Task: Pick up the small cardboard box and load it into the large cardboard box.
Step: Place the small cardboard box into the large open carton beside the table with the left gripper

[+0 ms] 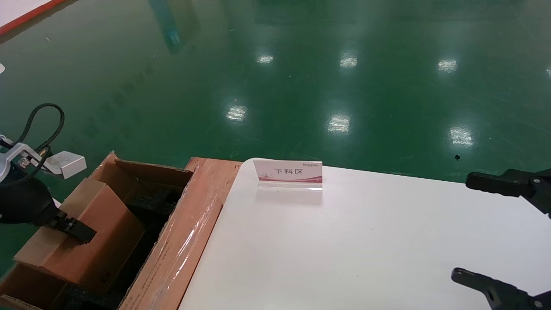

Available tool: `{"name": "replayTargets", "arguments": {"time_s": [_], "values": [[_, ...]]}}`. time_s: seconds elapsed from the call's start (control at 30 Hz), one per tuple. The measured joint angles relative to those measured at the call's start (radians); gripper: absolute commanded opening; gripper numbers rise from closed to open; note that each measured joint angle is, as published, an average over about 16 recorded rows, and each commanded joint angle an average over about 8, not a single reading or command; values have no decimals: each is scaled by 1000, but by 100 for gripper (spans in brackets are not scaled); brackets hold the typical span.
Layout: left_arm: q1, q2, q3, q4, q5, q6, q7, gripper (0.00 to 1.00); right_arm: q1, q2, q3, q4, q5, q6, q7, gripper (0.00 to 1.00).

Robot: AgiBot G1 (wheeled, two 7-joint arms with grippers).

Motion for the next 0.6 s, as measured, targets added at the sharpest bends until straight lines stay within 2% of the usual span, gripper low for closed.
{"name": "replayTargets", "arguments": {"time_s": [0.6], "values": [[98, 53, 7, 72, 26, -90, 38, 0, 0, 0, -1, 0, 1, 0, 0, 100]]}}
